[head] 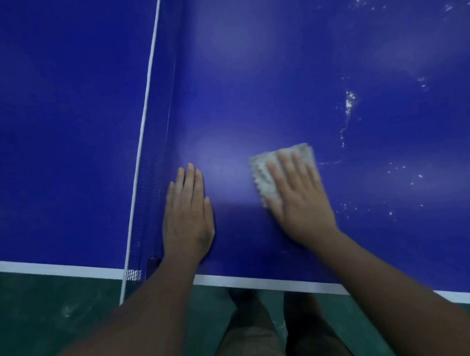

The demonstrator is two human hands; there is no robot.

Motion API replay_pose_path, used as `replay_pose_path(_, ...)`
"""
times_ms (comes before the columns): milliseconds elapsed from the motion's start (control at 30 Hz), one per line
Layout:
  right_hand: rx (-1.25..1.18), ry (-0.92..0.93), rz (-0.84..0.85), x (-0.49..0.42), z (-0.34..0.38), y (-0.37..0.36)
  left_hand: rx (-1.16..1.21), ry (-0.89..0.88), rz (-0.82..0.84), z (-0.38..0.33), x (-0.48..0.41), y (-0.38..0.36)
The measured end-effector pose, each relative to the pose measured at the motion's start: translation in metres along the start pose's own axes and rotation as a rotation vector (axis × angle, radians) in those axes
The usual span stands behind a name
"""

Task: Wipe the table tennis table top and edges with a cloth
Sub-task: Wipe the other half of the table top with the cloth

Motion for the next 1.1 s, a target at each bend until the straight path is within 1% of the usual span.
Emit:
replay_pose_path(67, 0.023, -0.166, 0.013, 0.004, -0.036, 0.000, -0.011, -0.008, 0.003, 0.004, 0.009, 0.001)
replay_pose_path(133, 0.005, -0.362, 0.034, -0.003, -0.050, -0.003, 0.002, -0.002, -0.019, 0.005, 0.007, 0.000)
replay_pose_path(200, -0.025, -0.519, 0.028, -0.013, -0.035, -0.002, 0.012, 0.000, -0.031, 0.004, 0.007, 0.001)
replay_pose_path(233, -0.025, -0.542, 0.011, -0.018, -0.019, -0.002, 0.012, -0.002, -0.038, 0.003, 0.008, 0.001)
replay_pose_path(267, -0.021, -0.516, -0.013, -0.022, 0.002, -0.001, 0.011, -0.005, -0.045, 0.003, 0.008, 0.001)
replay_pose_path(300, -0.021, -0.453, -0.035, -0.023, 0.027, 0.001, 0.014, -0.008, -0.050, 0.003, 0.008, 0.002)
replay_pose_path(400, -0.068, -0.205, -0.028, 0.004, 0.089, 0.003, 0.036, -0.020, -0.071, 0.003, 0.008, 0.002)
replay_pose_path(467, -0.077, -0.059, 0.008, 0.037, 0.103, 0.003, 0.042, -0.028, -0.083, 0.003, 0.007, 0.004)
replay_pose_path(533, -0.053, 0.022, 0.041, 0.068, 0.088, 0.002, 0.056, -0.028, -0.092, 0.003, 0.008, 0.005)
replay_pose_path(600, -0.032, -0.020, 0.069, 0.089, 0.048, 0.001, 0.070, -0.019, -0.081, 0.004, 0.008, 0.005)
replay_pose_path(733, -0.001, -0.345, 0.171, 0.107, -0.043, 0.000, 0.085, -0.007, -0.064, 0.006, 0.008, 0.005)
replay_pose_path(800, -0.001, -0.484, 0.195, 0.100, -0.053, -0.004, 0.089, -0.005, -0.068, 0.006, 0.009, 0.006)
replay_pose_path(867, 0.010, -0.548, 0.172, 0.082, -0.031, -0.005, 0.096, -0.006, -0.064, 0.006, 0.009, 0.005)
replay_pose_path(933, -0.005, -0.506, 0.138, 0.059, 0.015, -0.004, 0.095, -0.006, -0.059, 0.006, 0.008, 0.005)
replay_pose_path(1033, -0.065, -0.296, 0.111, 0.044, 0.092, -0.002, 0.087, -0.011, -0.068, 0.007, 0.007, 0.005)
replay_pose_path(1100, -0.076, -0.167, 0.112, 0.057, 0.114, -0.002, 0.080, -0.018, -0.069, 0.007, 0.007, 0.004)
Point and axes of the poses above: each hand's wrist, its own x-axis away from the middle knuckle, its own y-axis out of the back of the hand, z = x × y, the point moved 7 cm from there along -x, towards the middle knuckle, and after that the axes turned 9 degrees about x, right-handed, at the moved point
